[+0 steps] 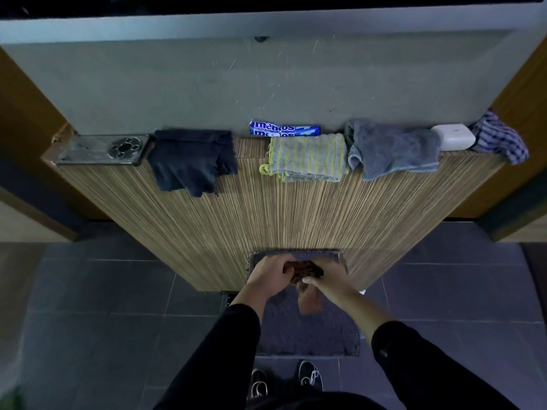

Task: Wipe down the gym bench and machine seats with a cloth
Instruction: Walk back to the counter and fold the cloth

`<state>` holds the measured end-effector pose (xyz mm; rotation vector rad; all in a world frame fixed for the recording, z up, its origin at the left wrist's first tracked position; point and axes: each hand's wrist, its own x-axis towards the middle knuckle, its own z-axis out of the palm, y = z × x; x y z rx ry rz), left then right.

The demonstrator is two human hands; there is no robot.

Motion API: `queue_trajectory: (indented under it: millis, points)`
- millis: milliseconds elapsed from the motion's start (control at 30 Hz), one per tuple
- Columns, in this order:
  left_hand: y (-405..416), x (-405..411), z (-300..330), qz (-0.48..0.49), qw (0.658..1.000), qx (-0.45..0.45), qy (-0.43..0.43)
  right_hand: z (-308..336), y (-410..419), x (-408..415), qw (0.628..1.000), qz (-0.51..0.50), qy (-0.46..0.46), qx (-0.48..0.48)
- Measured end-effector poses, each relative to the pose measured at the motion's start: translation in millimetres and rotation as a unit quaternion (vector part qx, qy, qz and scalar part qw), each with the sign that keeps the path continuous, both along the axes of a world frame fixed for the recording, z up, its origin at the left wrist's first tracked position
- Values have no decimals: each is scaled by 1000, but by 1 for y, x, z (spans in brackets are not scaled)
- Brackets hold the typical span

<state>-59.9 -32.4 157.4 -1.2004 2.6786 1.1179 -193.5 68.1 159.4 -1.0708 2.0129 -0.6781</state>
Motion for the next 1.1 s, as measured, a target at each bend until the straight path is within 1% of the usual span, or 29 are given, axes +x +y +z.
queue_trajectory:
  millis: [100,200,300,433,500,633,700,767,933,1033,1100]
  points:
    - [-3,3,0,-7,1000,24,15,3,-4,4,1000,-16,-19,-14]
    - [-8,3,-4,-26,1000,10,14,7,-6,8,998,-35,-33,-26]
    - [-13,5,-5,-26,999,20,11,6,-9,10,1000,-13,4,-23]
    - [-16,6,-4,-33,999,-1,-11,1,-13,10,999,7,47,2]
    - [-18,8,-5,-27,1000,6,-13,-2,-14,9,998,11,61,6]
    - [-22,11,-8,12,999,50,14,-4,-15,12,997,-6,67,-27]
    - [-23,11,-8,31,997,69,32,-2,-15,14,998,-10,55,-42]
    - [-22,10,-7,25,995,82,40,-1,-16,16,998,1,40,-40]
    - [-21,11,-6,-15,996,83,29,0,-15,13,998,1,49,-35]
    - [-24,12,-10,-13,997,79,20,0,-13,12,997,5,68,-38]
    - [-25,11,-9,-8,996,88,26,0,-13,11,997,1,63,-44]
